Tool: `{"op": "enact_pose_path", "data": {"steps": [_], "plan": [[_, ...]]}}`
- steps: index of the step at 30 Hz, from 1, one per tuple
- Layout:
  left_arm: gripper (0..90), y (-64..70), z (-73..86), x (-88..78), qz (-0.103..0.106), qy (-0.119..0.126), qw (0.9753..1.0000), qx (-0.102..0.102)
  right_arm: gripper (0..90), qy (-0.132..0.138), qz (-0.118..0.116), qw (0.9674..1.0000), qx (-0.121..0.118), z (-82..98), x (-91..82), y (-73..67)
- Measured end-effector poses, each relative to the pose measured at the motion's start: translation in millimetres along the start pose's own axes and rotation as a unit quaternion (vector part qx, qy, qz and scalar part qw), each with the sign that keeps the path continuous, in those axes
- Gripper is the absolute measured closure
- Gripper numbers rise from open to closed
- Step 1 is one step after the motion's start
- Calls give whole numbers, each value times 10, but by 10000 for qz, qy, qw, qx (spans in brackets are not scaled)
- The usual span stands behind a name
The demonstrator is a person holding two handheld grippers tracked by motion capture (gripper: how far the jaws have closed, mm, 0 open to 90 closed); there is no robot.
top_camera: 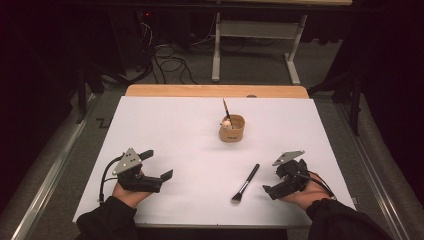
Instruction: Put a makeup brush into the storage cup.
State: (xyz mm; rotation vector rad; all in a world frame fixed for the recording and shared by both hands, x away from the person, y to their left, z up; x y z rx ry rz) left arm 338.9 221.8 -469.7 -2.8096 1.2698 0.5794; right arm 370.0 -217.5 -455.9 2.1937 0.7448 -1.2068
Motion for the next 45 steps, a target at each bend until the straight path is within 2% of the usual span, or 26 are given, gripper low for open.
{"op": "enact_pose_path", "data": {"steps": [5, 14, 20, 26, 31, 34, 36, 39, 40, 45], "plan": [[5, 3, -1, -1, 6, 1, 10000, 5, 14, -220, -83, 9994, -256, -77, 26, -55], [5, 2, -2, -4, 21, 9, 10000, -5, 22, -581, -196, 9954, -734, -248, 74, -120], [5, 0, -3, -10, 32, 17, 10000, -16, 28, -737, -306, 9898, -1180, -386, 124, -156], [5, -5, -4, -16, 42, 20, 10000, -24, 28, -813, -405, 9842, -1520, -521, 184, -187], [5, -7, -4, -18, 37, 37, 10000, -47, 28, -812, -513, 9806, -1708, -626, 232, -228], [5, -13, -3, -24, 34, 34, 10000, -52, 37, -830, -600, 9764, -1901, -668, 260, -254], [5, -18, -2, -27, 29, 36, 10000, -57, 49, -886, -675, 9721, -2067, -694, 265, -262], [5, -21, -1, -29, 27, 36, 10000, -66, 64, -912, -745, 9688, -2180, -726, 276, -267], [5, -21, -1, -29, 26, 36, 10000, -65, 67, -959, -765, 9664, -2261, -738, 284, -266], [5, -26, 2, -32, 21, 28, 10000, -83, 86, -1045, -906, 9591, -2468, -767, 321, -278]]}}
Point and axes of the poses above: each handheld gripper's, and its own axes: x roughly forward along the jaws, z roughly out of its underside, y roughly to its right, the point moved 1 cm from there along x, roughly forward along the jaws, and after that the axes turned 5 degrees about z, right-handed, at the moved point
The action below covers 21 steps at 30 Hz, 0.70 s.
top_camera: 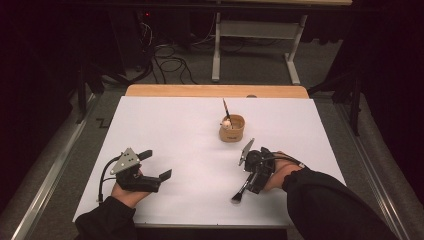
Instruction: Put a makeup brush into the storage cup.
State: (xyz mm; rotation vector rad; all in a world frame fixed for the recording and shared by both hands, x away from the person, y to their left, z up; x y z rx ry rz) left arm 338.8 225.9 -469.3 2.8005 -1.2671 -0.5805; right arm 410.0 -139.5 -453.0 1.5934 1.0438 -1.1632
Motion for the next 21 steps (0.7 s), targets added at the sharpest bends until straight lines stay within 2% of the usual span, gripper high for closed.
{"op": "enact_pose_path", "data": {"steps": [7, 11, 21], "plan": [[5, -8, 2, -6, -3, 2, 10000, -20, 108, -42, -80, 9997, -248, -40, 33, 22], [5, -9, 4, -9, -11, 9, 10000, -28, 112, -93, -157, 9996, -221, -36, 64, 27], [6, -9, 3, -14, -9, 18, 10000, -27, 154, -220, -150, 9994, -237, -10, 141, 56]]}}
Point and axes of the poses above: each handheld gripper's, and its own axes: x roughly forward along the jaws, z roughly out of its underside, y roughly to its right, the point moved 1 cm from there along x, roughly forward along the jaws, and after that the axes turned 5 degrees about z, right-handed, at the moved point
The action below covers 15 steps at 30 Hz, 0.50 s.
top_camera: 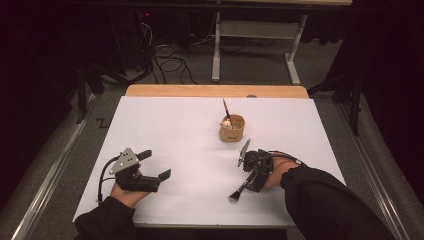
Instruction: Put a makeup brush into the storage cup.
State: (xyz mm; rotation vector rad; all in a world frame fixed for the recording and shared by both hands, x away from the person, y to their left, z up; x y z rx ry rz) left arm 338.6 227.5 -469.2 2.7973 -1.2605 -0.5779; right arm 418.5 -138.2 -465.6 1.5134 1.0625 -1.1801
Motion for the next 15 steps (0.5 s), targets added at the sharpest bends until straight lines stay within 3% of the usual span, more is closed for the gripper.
{"op": "enact_pose_path", "data": {"steps": [5, 15], "plan": [[6, -2, 2, 1, -2, -3, 10000, -5, 232, 52, -150, 9997, 159, 30, -10, 14], [7, 5, 0, 1, 0, -9, 10000, 13, 363, 158, -123, 9991, 361, 84, -43, 27]]}}
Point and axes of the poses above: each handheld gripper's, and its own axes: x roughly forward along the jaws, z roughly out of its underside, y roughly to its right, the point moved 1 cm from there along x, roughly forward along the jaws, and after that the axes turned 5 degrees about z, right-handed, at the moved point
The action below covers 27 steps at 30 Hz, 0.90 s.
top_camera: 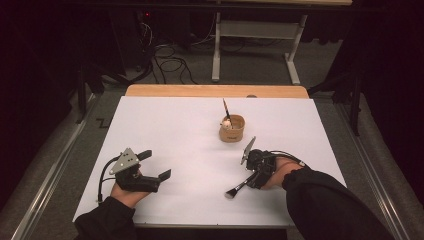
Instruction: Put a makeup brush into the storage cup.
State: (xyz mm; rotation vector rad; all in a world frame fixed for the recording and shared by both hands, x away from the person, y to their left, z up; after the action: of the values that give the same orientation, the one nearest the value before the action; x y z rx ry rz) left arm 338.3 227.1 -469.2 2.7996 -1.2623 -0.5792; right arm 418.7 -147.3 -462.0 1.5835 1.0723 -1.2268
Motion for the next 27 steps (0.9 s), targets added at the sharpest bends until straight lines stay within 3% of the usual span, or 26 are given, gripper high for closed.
{"op": "enact_pose_path", "data": {"steps": [12, 27], "plan": [[7, 2, -1, -1, 10, 2, 10000, 5, 503, 0, 7, 10000, 22, 15, -28, 4], [7, 6, -1, 1, 16, -2, 10000, 10, 609, 10, 40, 9999, 138, 18, -37, 14]]}}
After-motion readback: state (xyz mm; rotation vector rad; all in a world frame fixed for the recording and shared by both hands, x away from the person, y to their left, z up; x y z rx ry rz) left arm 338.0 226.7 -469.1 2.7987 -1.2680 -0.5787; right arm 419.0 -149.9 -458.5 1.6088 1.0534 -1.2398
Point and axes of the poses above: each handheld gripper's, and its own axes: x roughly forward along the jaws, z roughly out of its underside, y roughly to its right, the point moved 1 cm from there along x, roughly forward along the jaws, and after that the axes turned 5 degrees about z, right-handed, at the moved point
